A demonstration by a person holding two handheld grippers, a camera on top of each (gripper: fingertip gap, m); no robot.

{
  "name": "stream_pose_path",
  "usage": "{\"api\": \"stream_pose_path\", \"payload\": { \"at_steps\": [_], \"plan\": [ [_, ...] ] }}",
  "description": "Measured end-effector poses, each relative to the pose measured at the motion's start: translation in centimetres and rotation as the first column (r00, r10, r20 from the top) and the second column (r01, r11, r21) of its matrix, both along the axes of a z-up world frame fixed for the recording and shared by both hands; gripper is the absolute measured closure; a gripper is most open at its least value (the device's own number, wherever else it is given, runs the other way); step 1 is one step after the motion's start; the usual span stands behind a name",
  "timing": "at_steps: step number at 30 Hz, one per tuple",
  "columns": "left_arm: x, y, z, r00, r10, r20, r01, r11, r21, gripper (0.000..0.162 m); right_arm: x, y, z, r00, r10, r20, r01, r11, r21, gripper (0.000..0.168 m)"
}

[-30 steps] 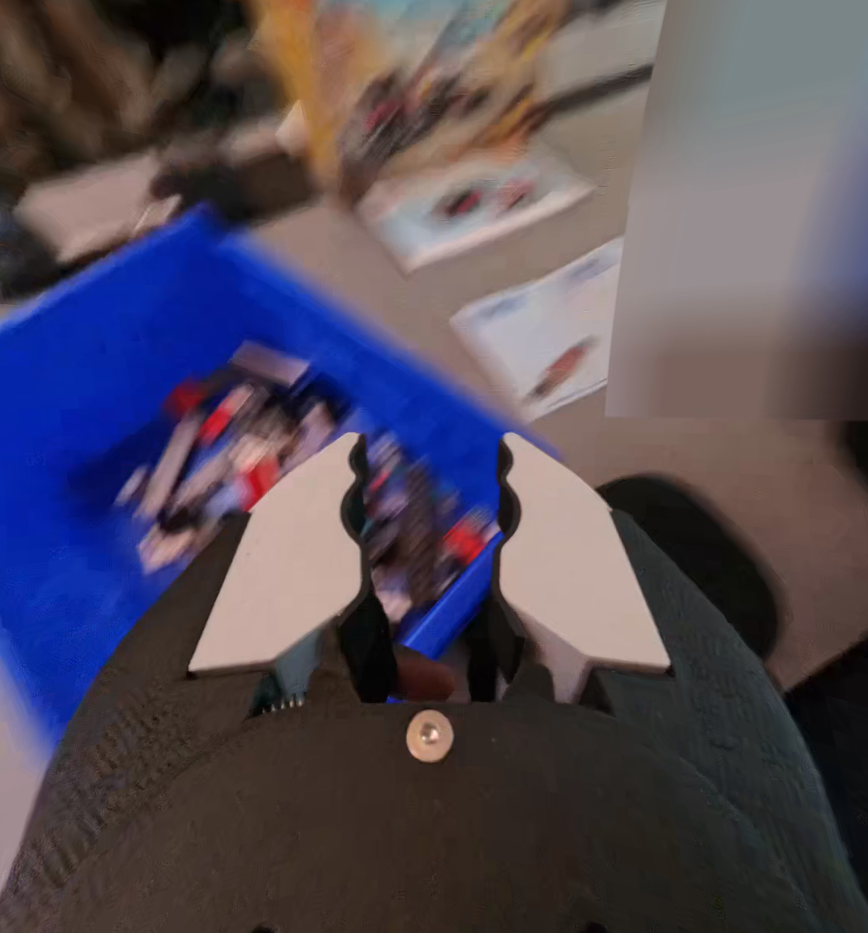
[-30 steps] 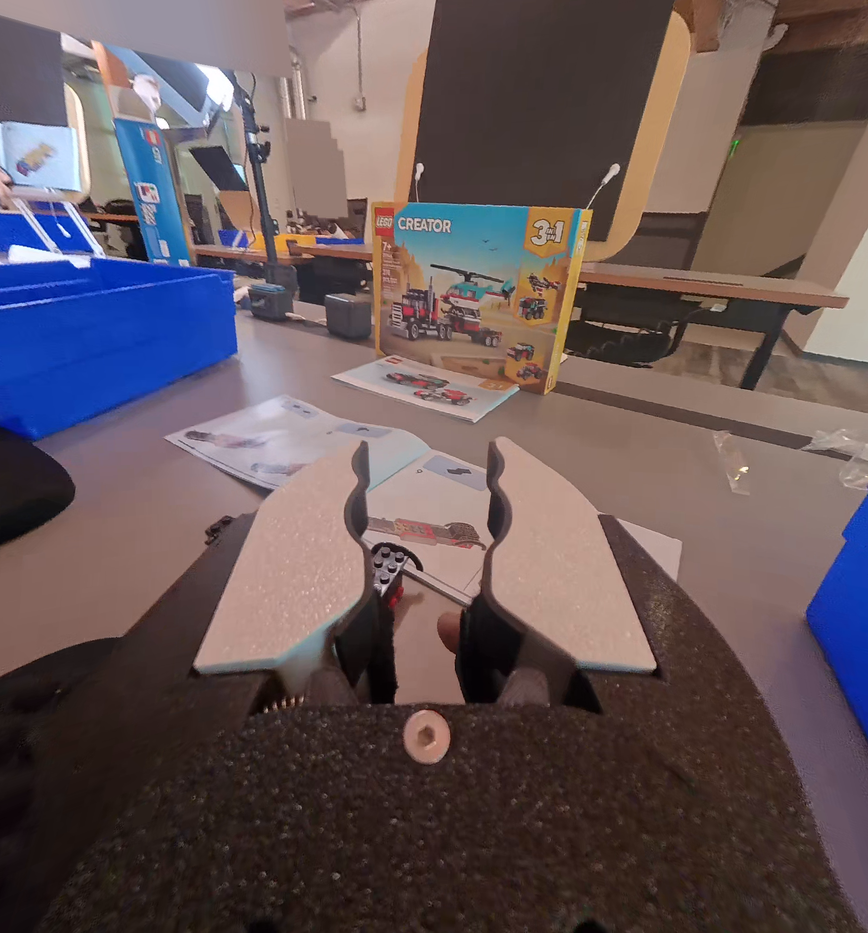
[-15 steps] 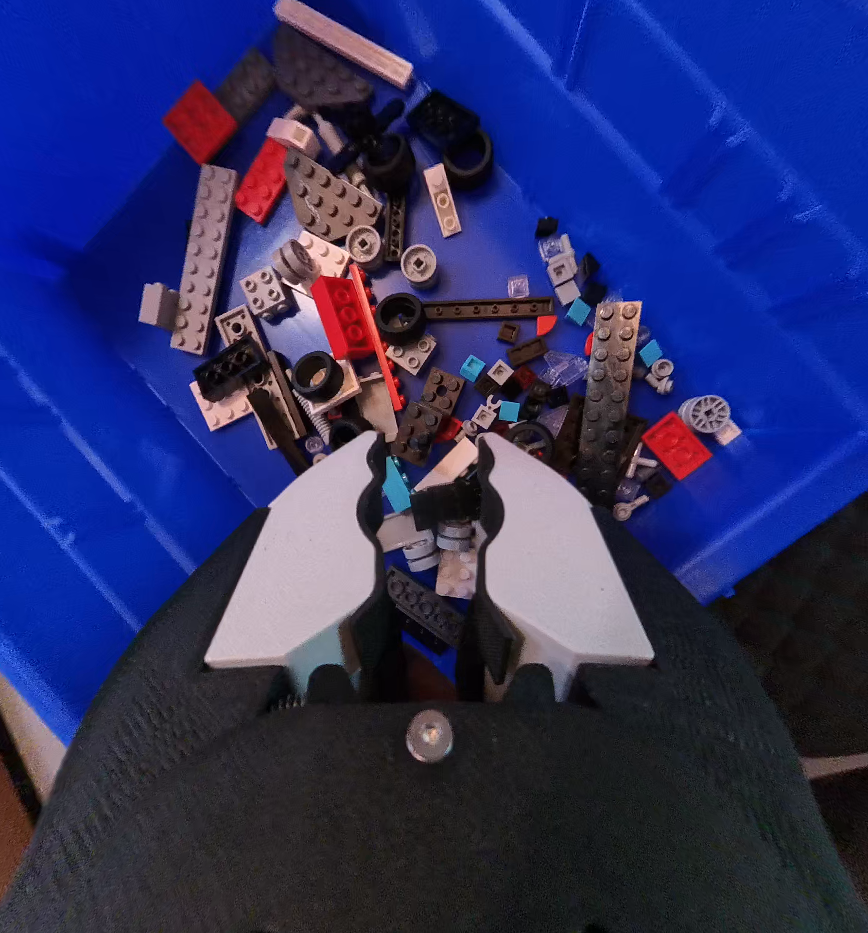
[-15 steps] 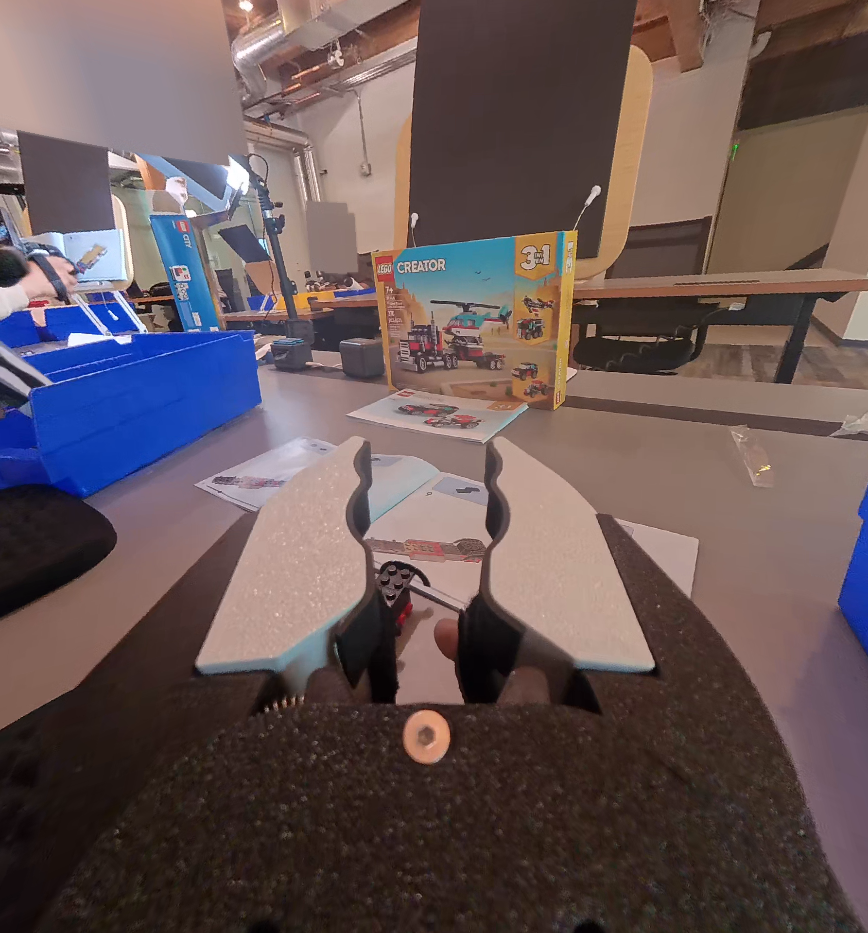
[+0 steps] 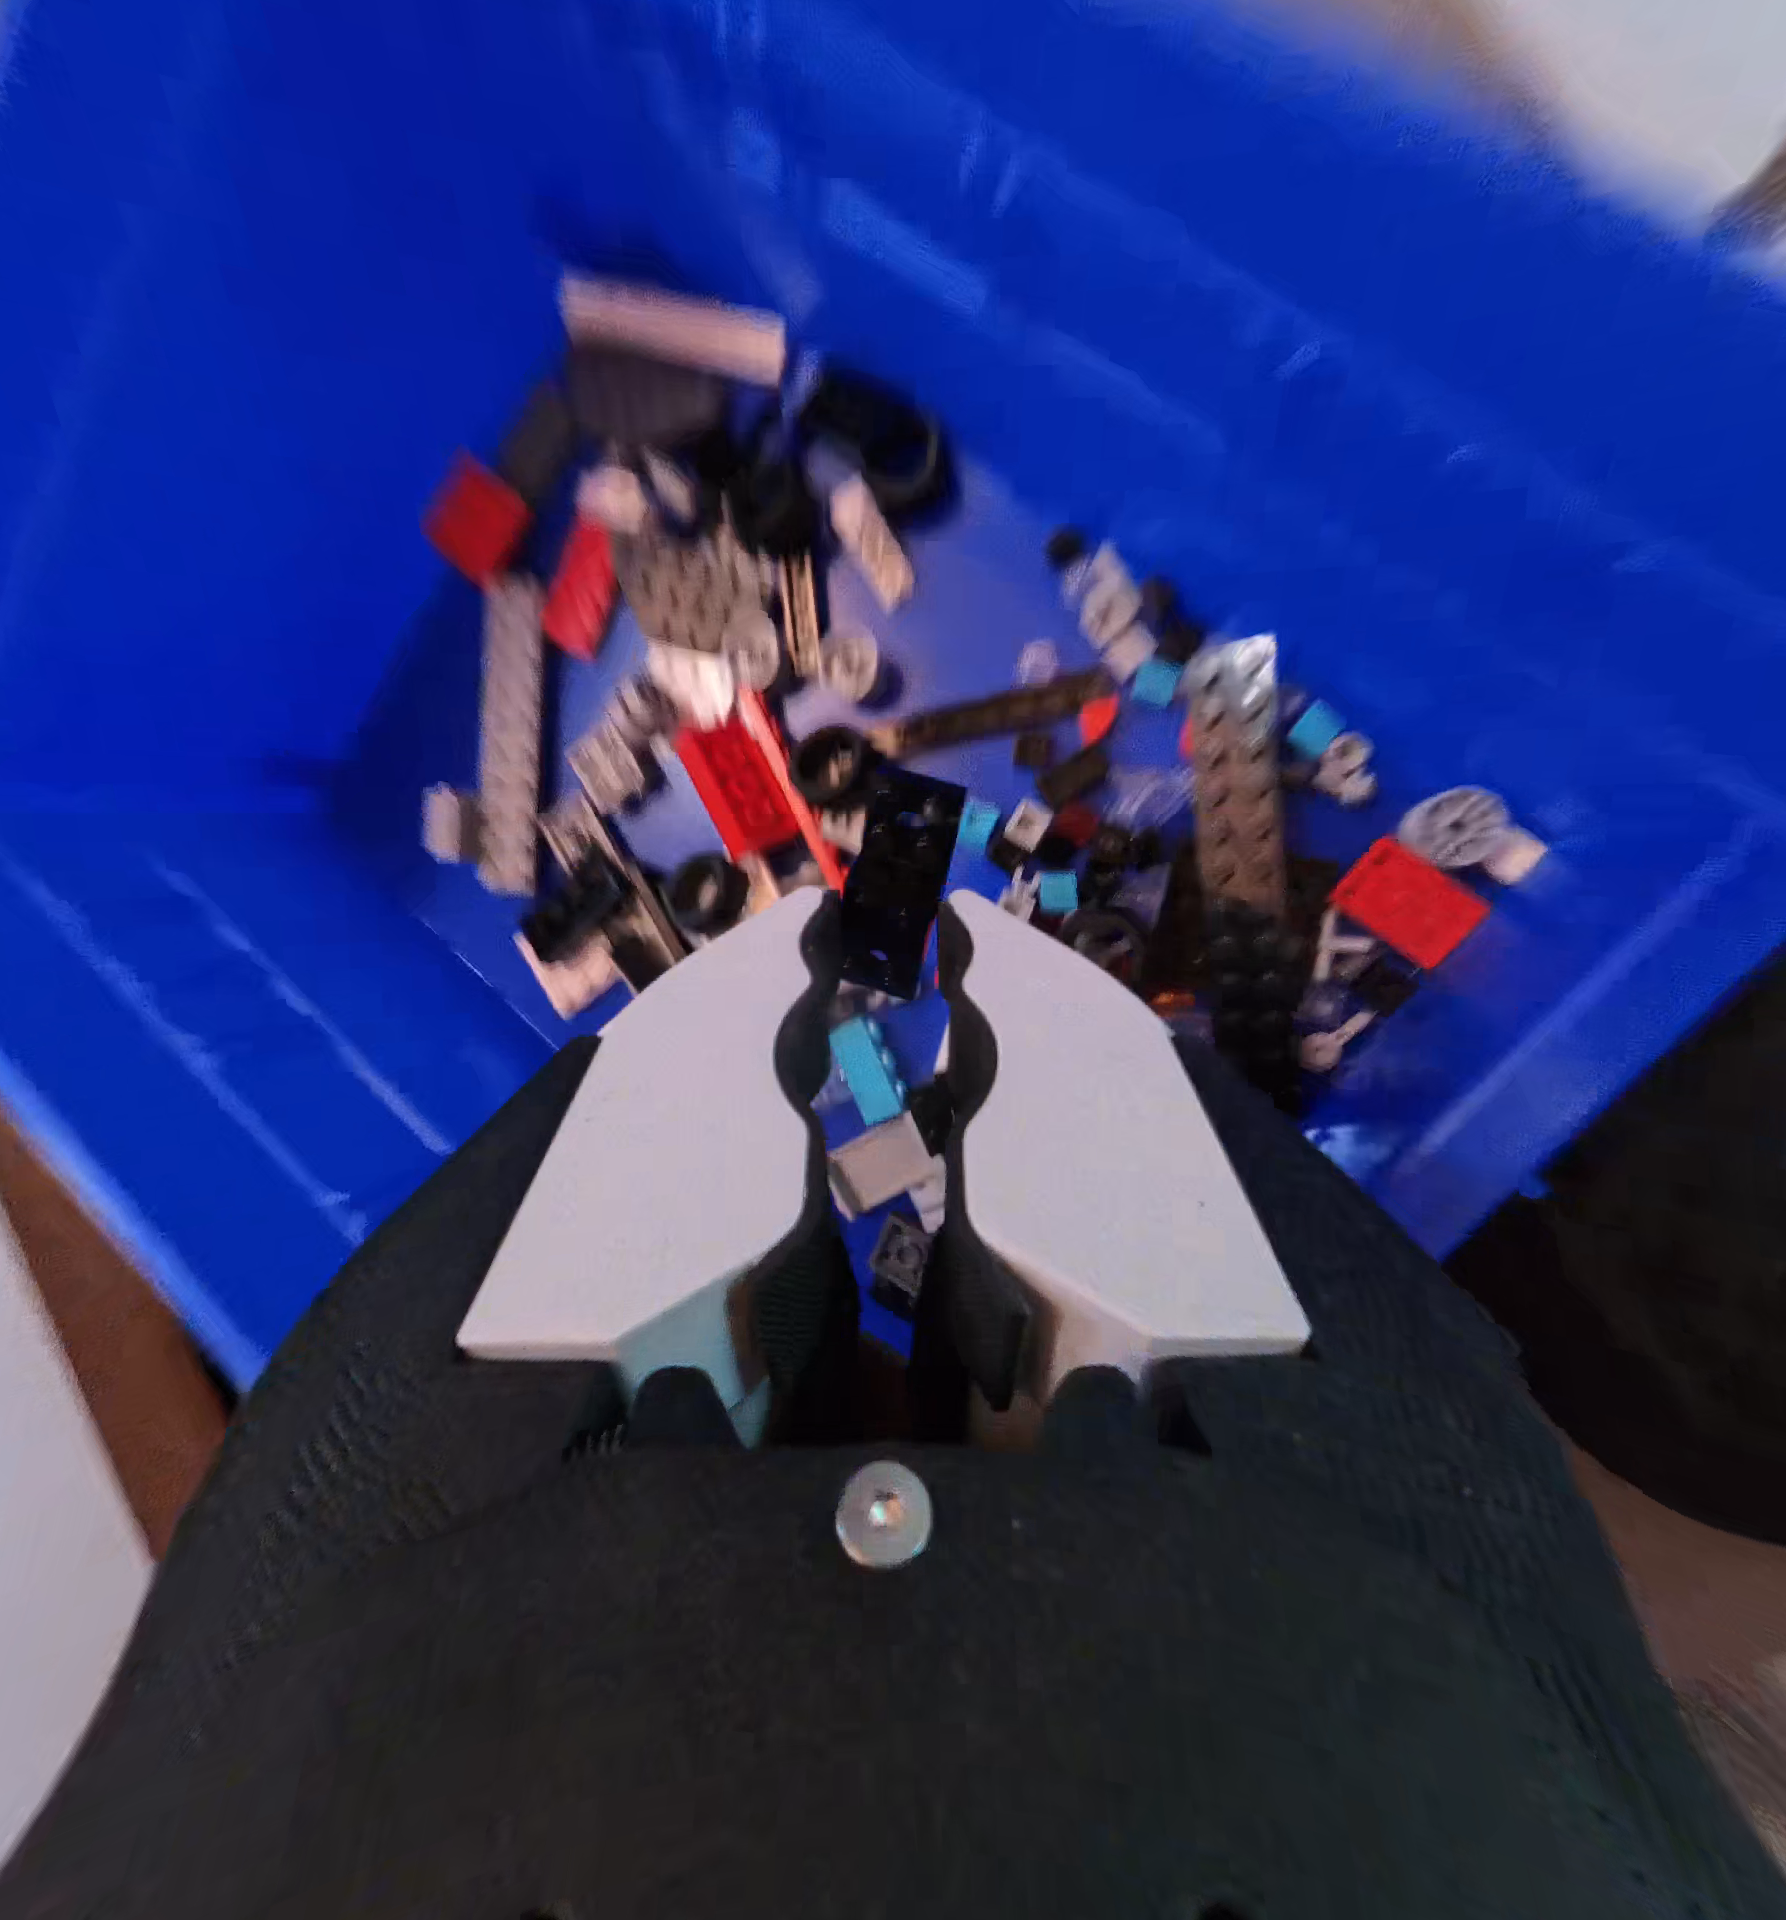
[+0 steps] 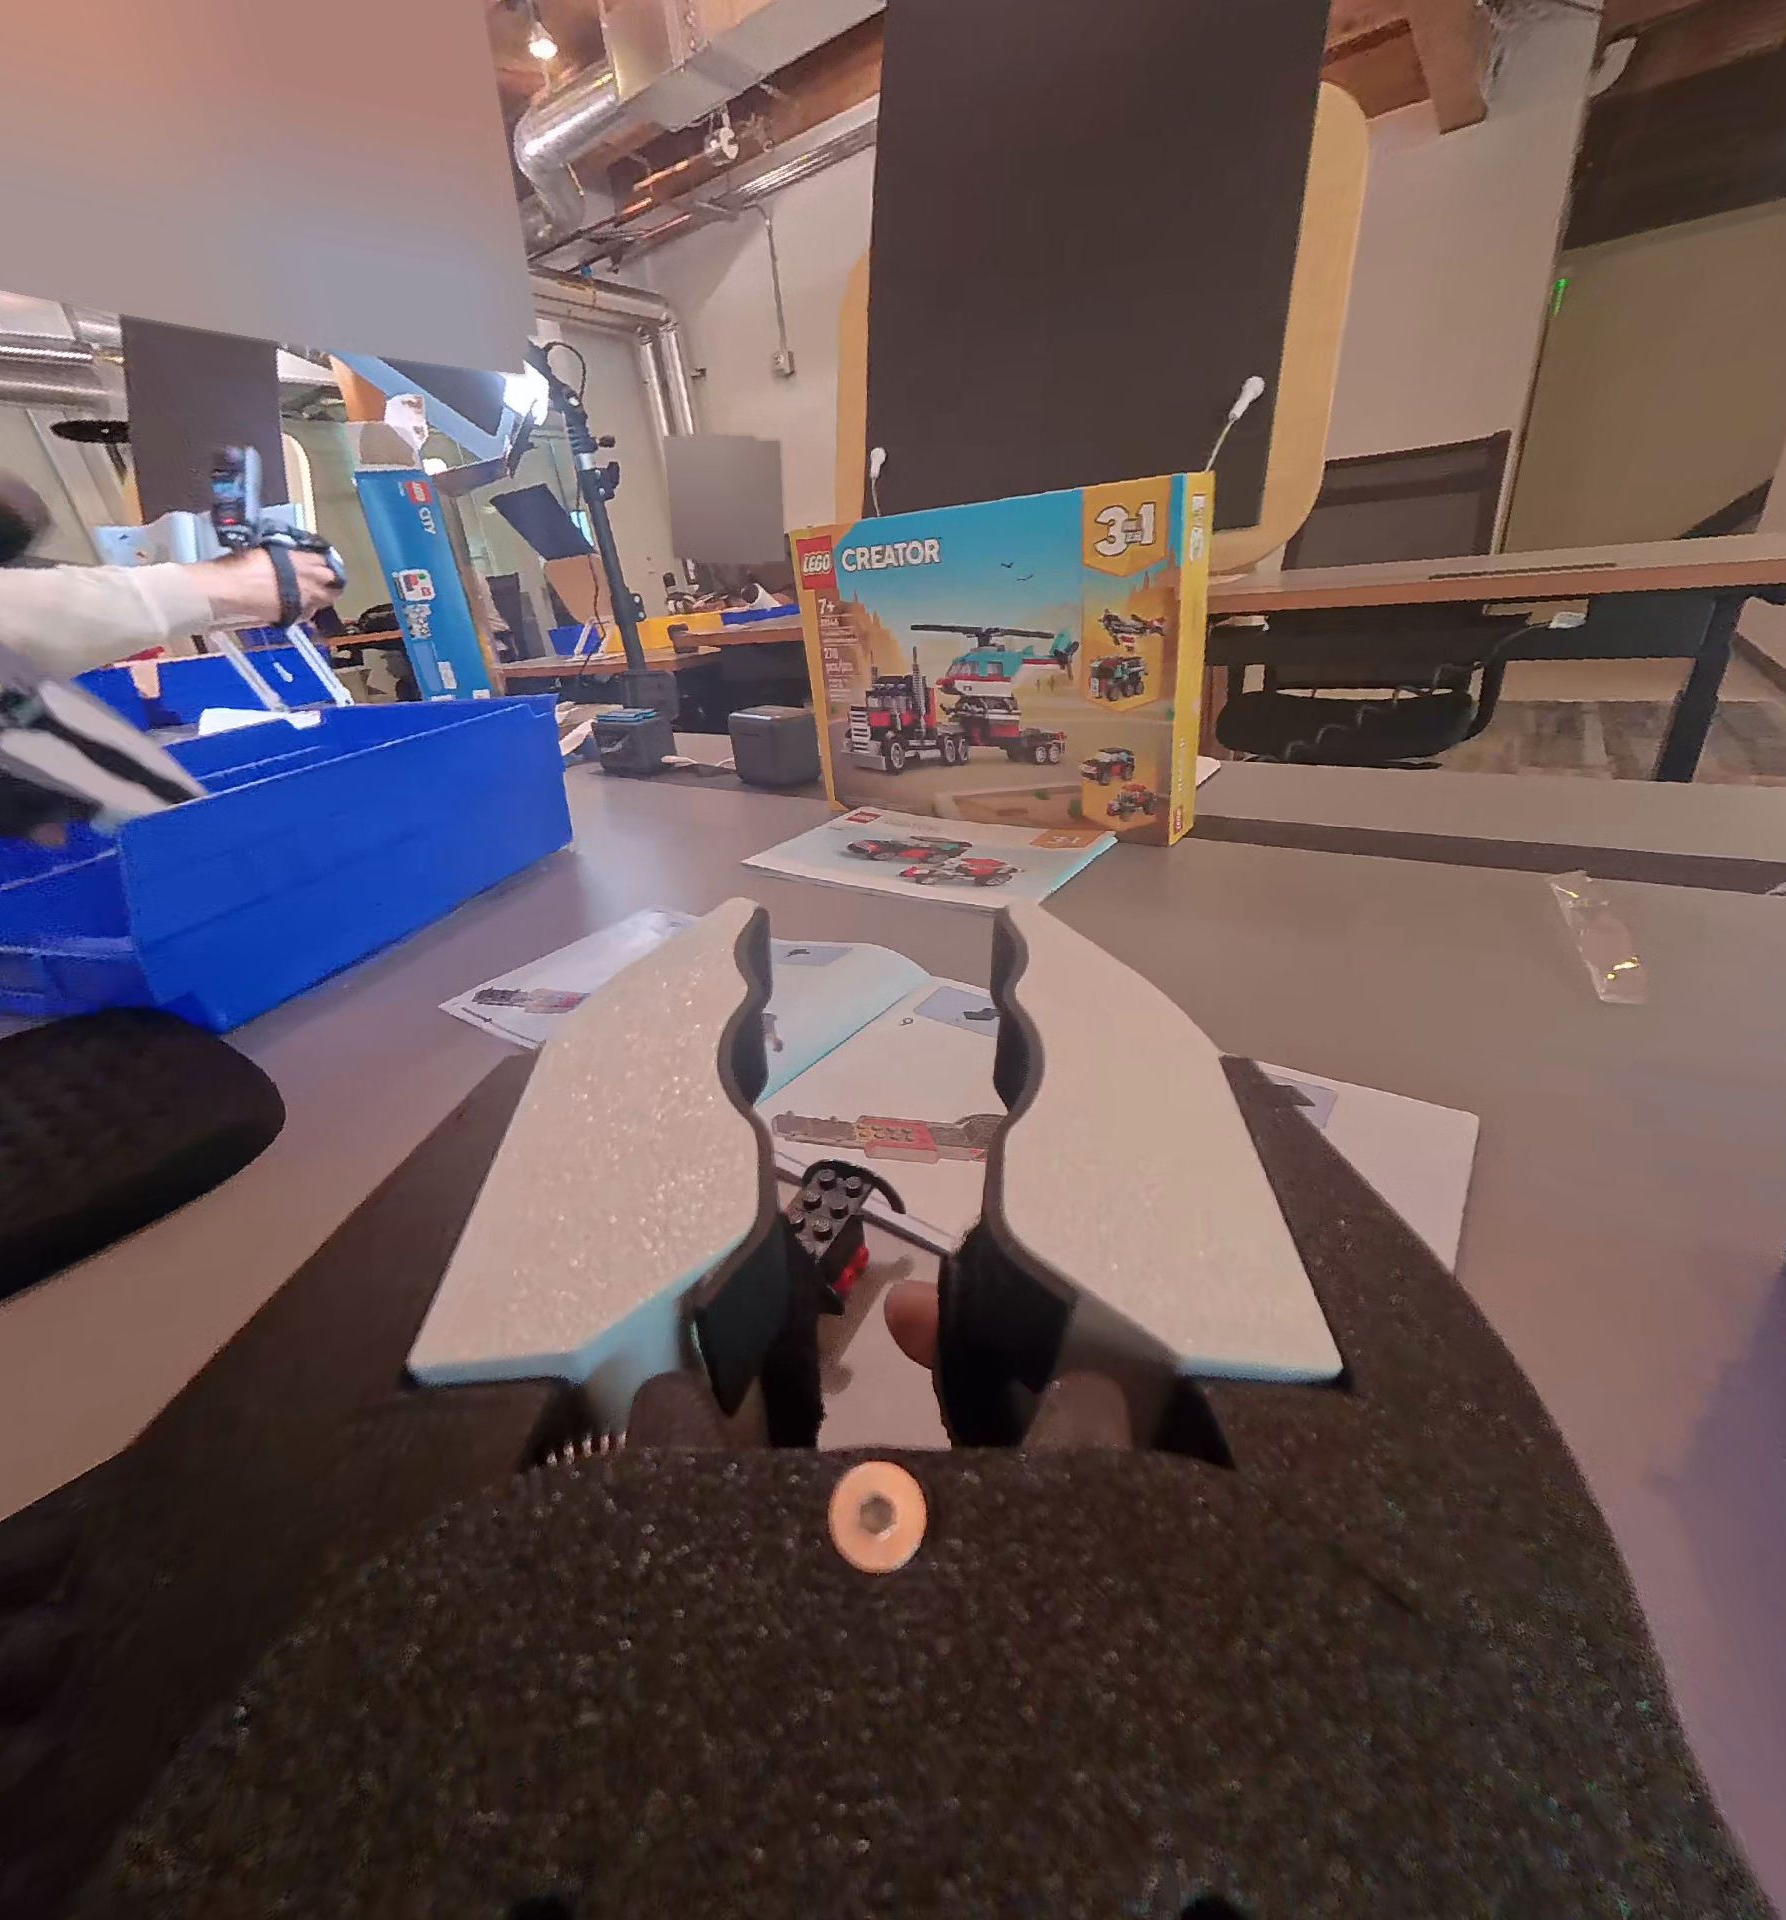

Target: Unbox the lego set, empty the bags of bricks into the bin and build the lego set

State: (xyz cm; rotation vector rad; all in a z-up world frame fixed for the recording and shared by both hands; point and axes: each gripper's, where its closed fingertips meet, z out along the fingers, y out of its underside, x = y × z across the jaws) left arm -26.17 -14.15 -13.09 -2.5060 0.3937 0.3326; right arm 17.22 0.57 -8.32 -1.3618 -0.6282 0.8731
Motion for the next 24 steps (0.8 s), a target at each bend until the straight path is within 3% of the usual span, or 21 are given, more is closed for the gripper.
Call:
{"api": "stream_pose_path", "payload": {
  "at_steps": [2,4,7,11,15,19,22,24],
  "plan": [
    [3.4,1.4,3.9,0.989,-0.135,-0.062,0.144,0.973,0.182,0.144,-0.7,-0.4,-0.1,0.999,0.048,0.019,-0.048,0.999,0.007,0.129],
    [8.3,2.7,7.4,0.946,-0.301,-0.121,0.325,0.889,0.322,0.144,-1.9,-1.3,-0.1,0.987,0.16,0.036,-0.16,0.987,-0.006,0.134],
    [15.5,4.5,9.9,0.861,-0.475,-0.181,0.506,0.765,0.399,0.144,-4.3,-3.4,2.3,0.935,0.355,-0.026,-0.354,0.935,0.005,0.137],
    [22.7,6.8,9.1,0.732,-0.604,-0.315,0.682,0.655,0.327,0.144,-8.0,-6.4,6.0,0.831,0.554,-0.04,-0.553,0.832,0.044,0.137],
    [27.6,7.7,7.6,0.61,-0.697,-0.377,0.792,0.555,0.254,0.144,-11.0,-7.8,5.7,0.772,0.633,0.052,-0.633,0.774,-0.008,0.134],
    [30.0,7.8,7.2,0.573,-0.751,-0.328,0.819,0.508,0.267,0.144,-12.4,-7.9,3.5,0.753,0.634,0.178,-0.633,0.771,-0.067,0.133],
    [30.6,7.8,6.9,0.565,-0.768,-0.3,0.823,0.503,0.262,0.145,-12.6,-7.6,3.1,0.776,0.576,0.258,-0.598,0.802,0.006,0.135],
    [30.8,7.8,6.7,0.566,-0.776,-0.279,0.822,0.505,0.264,0.144,-12.5,-7.4,2.9,0.786,0.524,0.328,-0.575,0.815,0.076,0.146]
  ]
}}
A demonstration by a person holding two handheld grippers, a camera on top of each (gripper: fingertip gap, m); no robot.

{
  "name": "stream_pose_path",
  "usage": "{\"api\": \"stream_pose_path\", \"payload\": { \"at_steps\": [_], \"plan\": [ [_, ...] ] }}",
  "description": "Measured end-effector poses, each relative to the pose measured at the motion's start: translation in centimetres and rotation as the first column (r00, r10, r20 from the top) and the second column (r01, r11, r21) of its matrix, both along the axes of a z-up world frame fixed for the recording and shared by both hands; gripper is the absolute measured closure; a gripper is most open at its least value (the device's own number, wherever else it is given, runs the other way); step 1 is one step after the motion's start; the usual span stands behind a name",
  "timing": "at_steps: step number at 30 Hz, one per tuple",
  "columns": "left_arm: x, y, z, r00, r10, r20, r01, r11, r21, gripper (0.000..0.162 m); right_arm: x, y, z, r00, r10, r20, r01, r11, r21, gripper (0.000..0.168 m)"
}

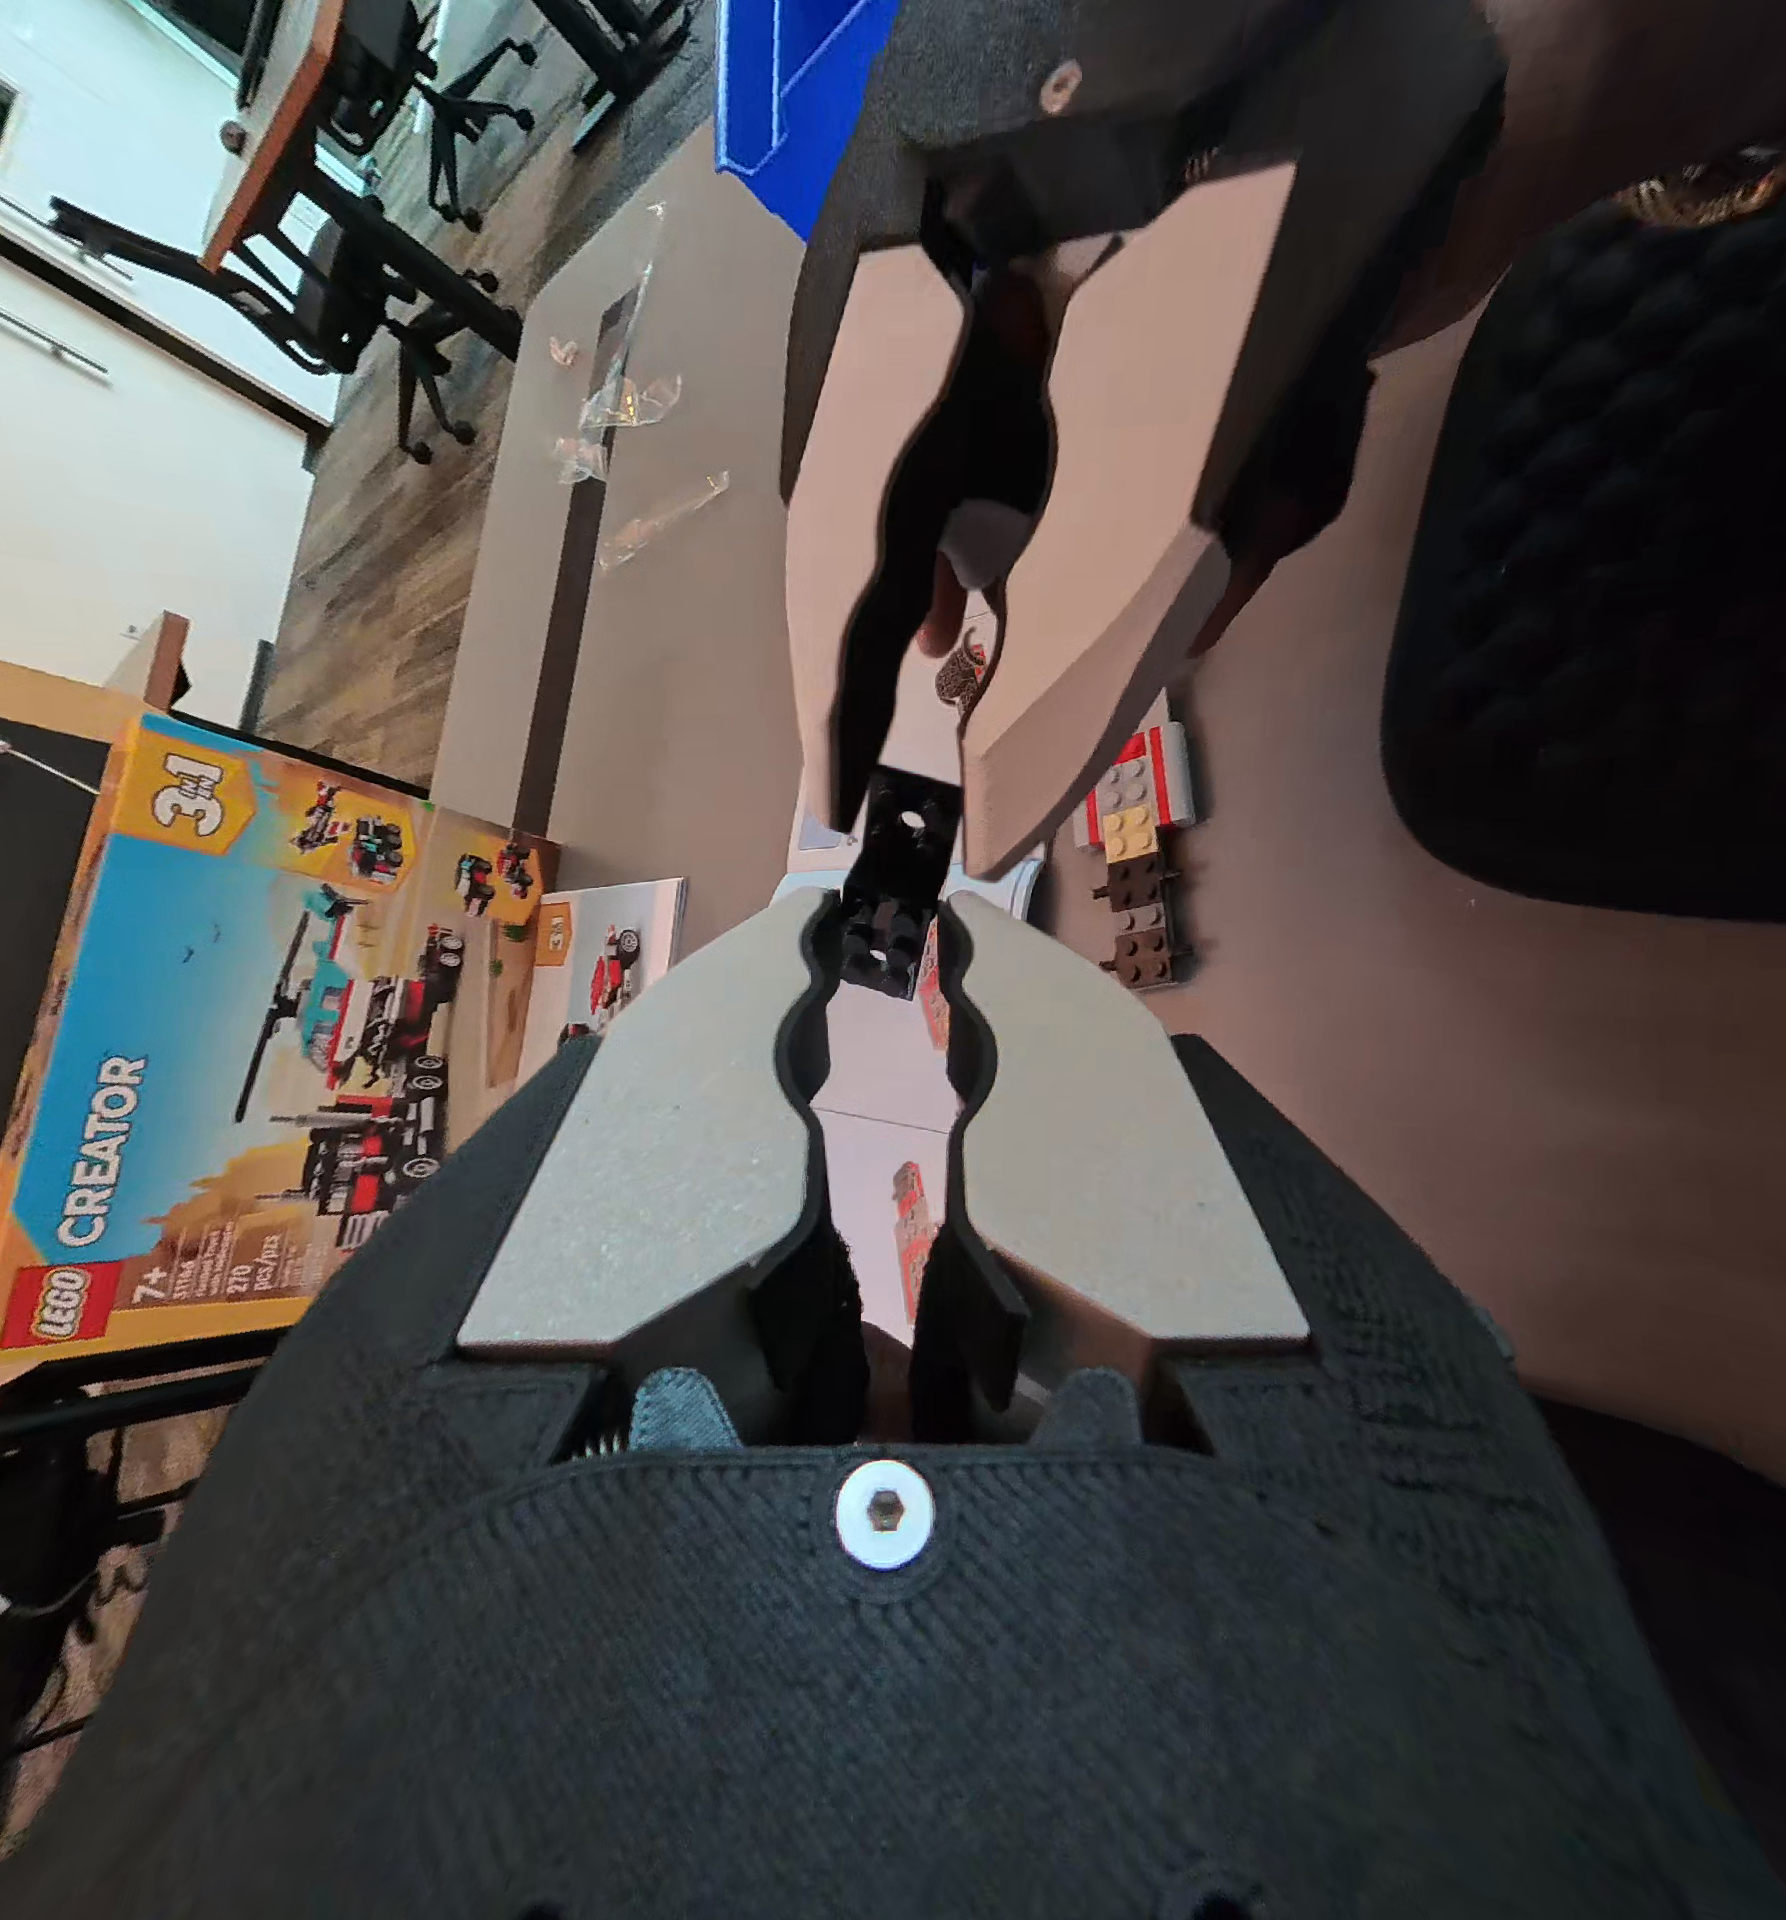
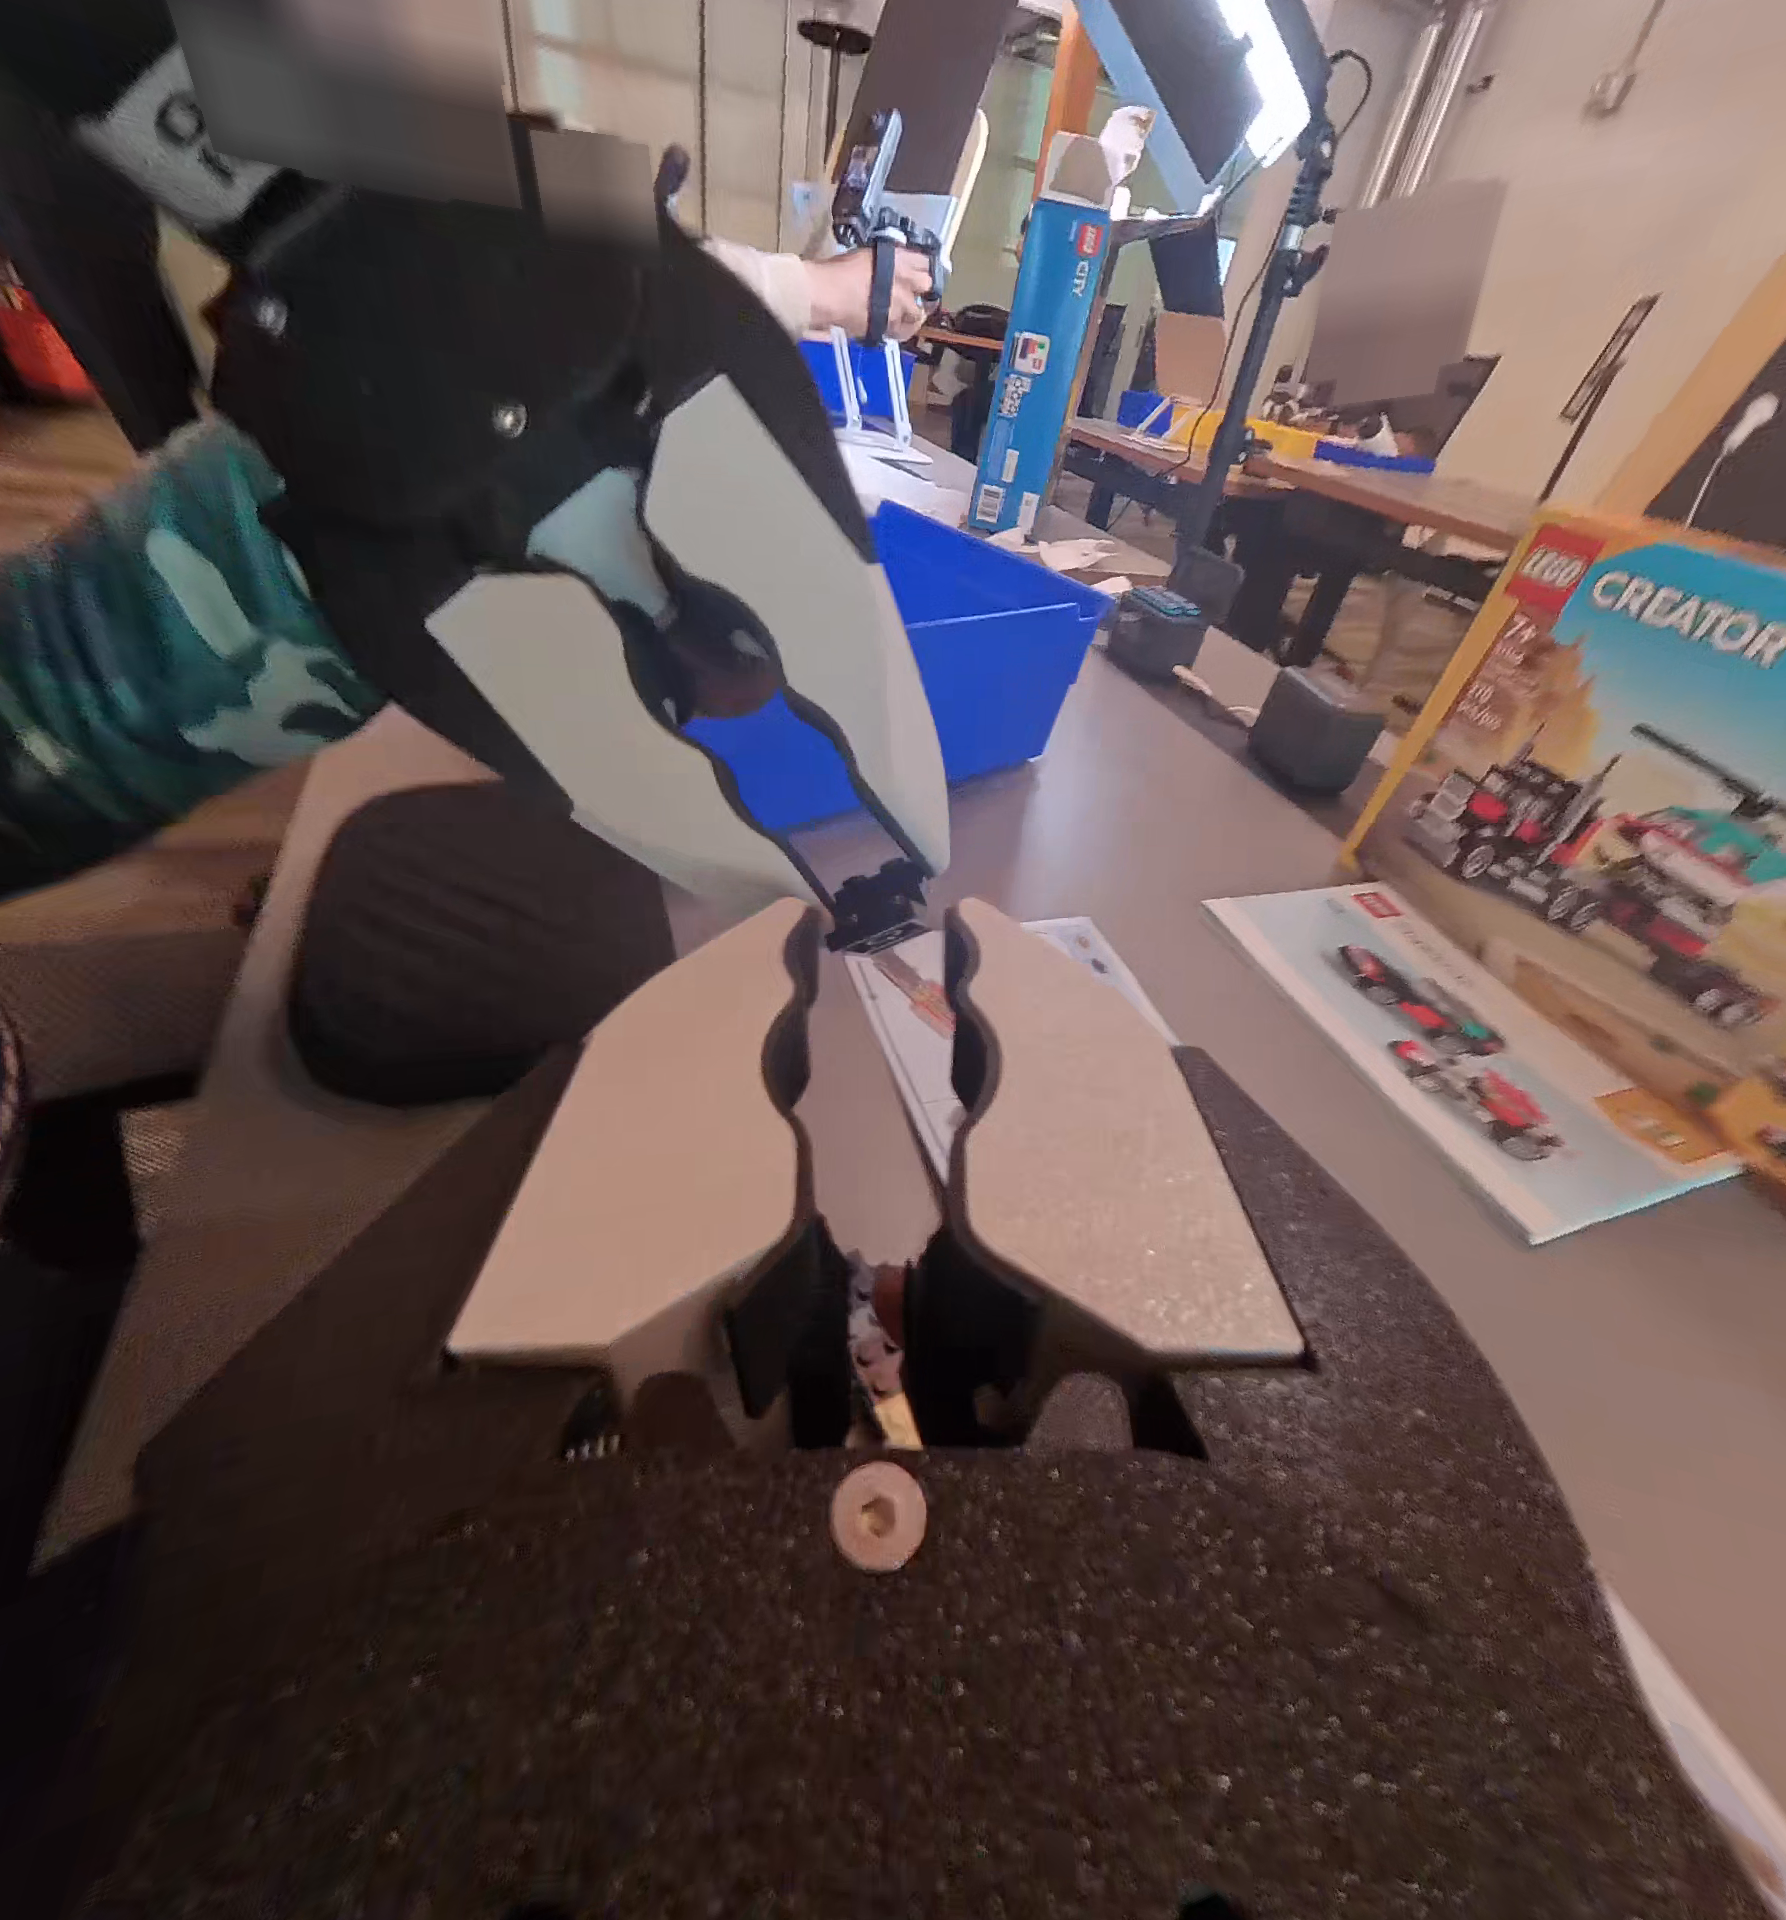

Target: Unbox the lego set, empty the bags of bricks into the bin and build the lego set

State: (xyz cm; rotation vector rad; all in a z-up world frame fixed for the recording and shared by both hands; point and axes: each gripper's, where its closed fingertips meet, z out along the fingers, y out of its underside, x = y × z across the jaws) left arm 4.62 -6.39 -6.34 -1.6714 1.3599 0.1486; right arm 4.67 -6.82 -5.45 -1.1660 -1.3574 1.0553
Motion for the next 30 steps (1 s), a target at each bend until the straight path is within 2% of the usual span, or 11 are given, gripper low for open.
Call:
{"api": "stream_pose_path", "payload": {
  "at_steps": [4,6,9,11,13,14,15,16,19,23,30],
  "plan": [
    [0.4,-0.1,0.3,1.0,-0.018,0.019,0.018,1.0,0.008,0.145,0.4,0.1,0.2,0.999,-0.049,-0.018,0.051,0.984,0.168,0.152],
    [0.6,0.1,1.3,0.997,-0.013,0.077,0.009,0.999,0.048,0.144,0.8,0.3,1.2,0.993,-0.077,-0.088,0.092,0.979,0.18,0.152],
    [0.2,0.9,3.9,0.932,0.066,0.356,-0.117,0.985,0.125,0.136,2.6,0.8,3.5,0.95,-0.153,-0.272,0.201,0.967,0.157,0.152],
    [0.4,0.6,4.8,0.753,0.1,0.651,-0.162,0.986,0.037,0.133,4.2,0.1,4.8,0.908,-0.165,-0.386,0.236,0.961,0.145,0.152],
    [1.7,-0.5,4.9,0.448,0.13,0.884,-0.031,0.991,-0.13,0.13,5.5,-0.7,5.2,0.872,-0.173,-0.457,0.254,0.96,0.12,0.152],
    [2.6,-1.2,4.8,0.302,0.155,0.94,0.074,0.98,-0.185,0.131,6.0,-1.0,5.1,0.86,-0.18,-0.478,0.254,0.963,0.094,0.152],
    [3.4,-1.8,4.4,0.202,0.182,0.962,0.173,0.961,-0.218,0.134,6.4,-1.1,5.0,0.848,-0.196,-0.493,0.26,0.964,0.064,0.152],
    [4.1,-2.2,3.9,0.147,0.215,0.965,0.24,0.939,-0.246,0.135,6.6,-1.0,4.8,0.839,-0.217,-0.499,0.272,0.962,0.039,0.152],
    [5.9,-2.5,2.6,0.108,0.26,0.96,0.315,0.907,-0.281,0.136,6.6,-0.7,3.8,0.847,-0.26,-0.463,0.309,0.951,0.031,0.152],
    [7.0,-2.1,3.2,0.049,0.25,0.967,0.372,0.894,-0.25,0.14,6.2,-0.2,3.2,0.856,-0.292,-0.427,0.327,0.945,0.008,0.152],
    [6.7,-0.9,2.7,0.015,0.276,0.961,0.363,0.894,-0.262,0.143,6.3,0.8,2.3,0.854,-0.361,-0.375,0.39,0.921,0.003,0.152]
  ]
}}
